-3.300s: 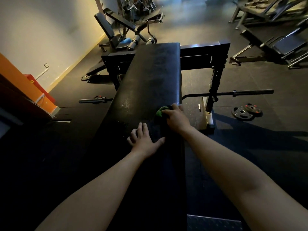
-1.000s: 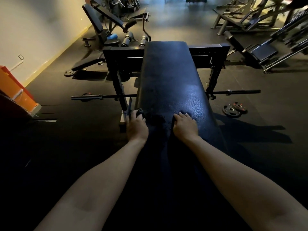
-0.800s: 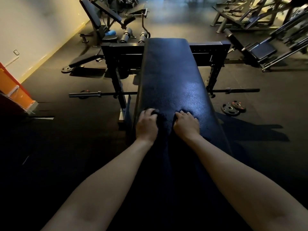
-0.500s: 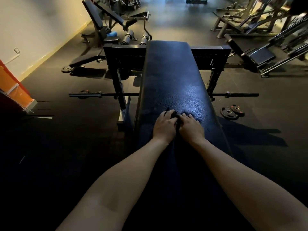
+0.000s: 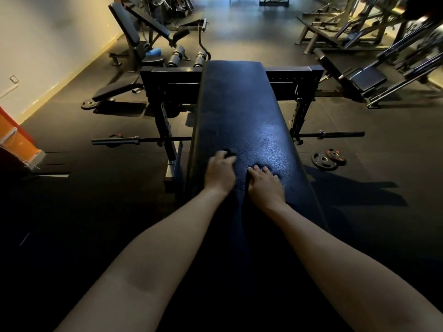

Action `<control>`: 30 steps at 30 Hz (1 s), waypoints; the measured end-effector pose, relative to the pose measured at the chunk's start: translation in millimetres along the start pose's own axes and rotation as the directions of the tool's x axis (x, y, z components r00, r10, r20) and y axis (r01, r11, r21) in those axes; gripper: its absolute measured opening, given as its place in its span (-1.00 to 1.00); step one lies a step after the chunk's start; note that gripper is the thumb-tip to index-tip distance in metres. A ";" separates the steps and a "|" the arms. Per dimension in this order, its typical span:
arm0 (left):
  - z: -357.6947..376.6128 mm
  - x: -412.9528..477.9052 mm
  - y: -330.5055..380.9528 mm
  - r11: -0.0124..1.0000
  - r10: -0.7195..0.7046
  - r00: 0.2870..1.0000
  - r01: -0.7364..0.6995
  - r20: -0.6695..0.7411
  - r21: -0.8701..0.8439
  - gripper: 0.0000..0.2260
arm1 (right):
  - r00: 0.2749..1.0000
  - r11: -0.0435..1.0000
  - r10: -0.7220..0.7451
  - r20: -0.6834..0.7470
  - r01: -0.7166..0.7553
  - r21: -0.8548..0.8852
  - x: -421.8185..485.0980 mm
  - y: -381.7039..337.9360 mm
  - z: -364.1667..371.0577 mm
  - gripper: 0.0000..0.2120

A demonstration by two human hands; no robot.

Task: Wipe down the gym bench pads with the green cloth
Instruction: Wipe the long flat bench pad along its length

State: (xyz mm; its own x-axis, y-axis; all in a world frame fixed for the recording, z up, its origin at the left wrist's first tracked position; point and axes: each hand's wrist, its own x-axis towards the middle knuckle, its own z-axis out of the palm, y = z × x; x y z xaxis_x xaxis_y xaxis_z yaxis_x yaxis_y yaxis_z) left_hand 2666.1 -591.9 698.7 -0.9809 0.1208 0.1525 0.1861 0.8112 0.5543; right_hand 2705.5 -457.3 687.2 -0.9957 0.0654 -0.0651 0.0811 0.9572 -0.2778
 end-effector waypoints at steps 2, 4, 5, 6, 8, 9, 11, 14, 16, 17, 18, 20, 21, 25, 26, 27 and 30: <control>18.5 -4.6 23.6 0.994 0.106 0.991 -0.103 0.081 -0.046 -0.66 | 0.999 1.000 -0.017 0.038 0.016 0.016 1.8 6.2 -2.1 -0.51; 22.6 -3.5 27.6 0.989 0.143 0.981 -0.137 0.127 -0.056 -0.64 | 0.998 0.999 -0.031 0.046 0.029 0.041 3.1 10.5 -3.1 -0.52; 21.1 -1.0 23.5 0.990 0.140 0.979 -0.138 0.147 -0.026 -0.66 | 0.999 0.998 -0.026 0.034 0.024 0.063 2.9 11.0 -3.6 -0.54; 17.6 1.6 17.0 0.990 0.130 0.979 -0.137 0.158 0.030 -0.68 | 1.000 0.996 -0.015 0.019 0.014 0.083 2.8 10.3 -3.6 -0.55; 8.6 6.9 2.3 0.983 0.091 0.988 -0.109 0.127 0.145 -0.70 | 1.000 0.996 0.004 -0.018 -0.002 0.085 0.8 7.9 -3.1 -0.58; 3.6 9.8 -5.7 0.982 0.055 0.994 -0.070 0.094 0.173 -0.69 | 0.999 0.997 0.014 -0.034 -0.011 0.082 -0.1 6.0 -2.9 -0.59; -7.8 13.0 -24.0 0.983 -0.014 1.000 0.009 0.028 0.182 -0.65 | 0.998 0.995 0.051 -0.040 -0.047 0.092 -1.0 0.4 -4.0 -0.60; -22.6 10.3 -53.6 0.984 -0.111 0.992 0.119 -0.067 0.131 -0.64 | 0.994 0.992 0.108 -0.009 -0.108 0.071 -0.9 -13.1 -4.7 -0.54; -27.4 9.5 -68.8 0.979 -0.189 0.975 0.196 -0.115 0.057 -0.64 | 0.990 0.989 0.140 0.010 -0.140 0.050 -1.2 -20.7 -5.2 -0.49; -28.7 10.3 -74.7 0.968 -0.248 0.960 0.251 -0.127 0.007 -0.64 | 0.989 0.989 0.145 0.018 -0.145 0.034 -1.4 -23.3 -4.2 -0.47; -28.8 13.2 -75.2 0.953 -0.303 0.944 0.301 -0.133 -0.036 -0.64 | 0.989 0.989 0.147 0.022 -0.147 0.018 -1.3 -25.2 -3.8 -0.47; -25.3 16.6 -58.7 0.954 -0.299 0.947 0.299 -0.118 -0.018 -0.65 | 0.987 0.988 0.155 0.037 -0.154 -0.011 -0.6 -28.9 -2.0 -0.48; -20.6 17.4 -41.5 0.974 -0.223 0.970 0.225 -0.096 0.019 -0.66 | 0.987 0.987 0.157 0.039 -0.156 -0.020 0.3 -29.6 -1.3 -0.49; 8.3 7.4 21.2 0.992 0.053 0.989 -0.068 0.141 0.106 -0.70 | 0.991 0.991 0.124 0.053 -0.121 -0.055 -0.2 -21.8 0.7 -0.53; 12.6 7.6 22.4 0.988 0.051 0.988 -0.071 0.144 0.140 -0.70 | 0.992 0.992 0.113 0.052 -0.111 -0.053 -0.4 -18.0 0.6 -0.52; 11.4 8.0 17.1 0.983 0.037 0.993 -0.057 0.113 0.175 -0.69 | 0.993 0.994 0.107 0.051 -0.105 -0.045 -0.9 -15.4 0.1 -0.50; -7.1 12.8 -23.6 0.974 -0.033 0.999 0.034 -0.009 0.223 -0.57 | 0.992 0.993 0.115 0.044 -0.115 -0.007 0.0 -15.7 -0.9 -0.46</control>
State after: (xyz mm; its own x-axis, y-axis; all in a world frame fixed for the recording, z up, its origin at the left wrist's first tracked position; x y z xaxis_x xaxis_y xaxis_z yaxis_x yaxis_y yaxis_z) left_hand 2649.5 -613.6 693.3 -0.9860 0.0891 0.1412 0.1352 0.9222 0.3623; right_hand 2704.1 -472.1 692.5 -0.9769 0.1626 -0.1389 0.1945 0.9454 -0.2614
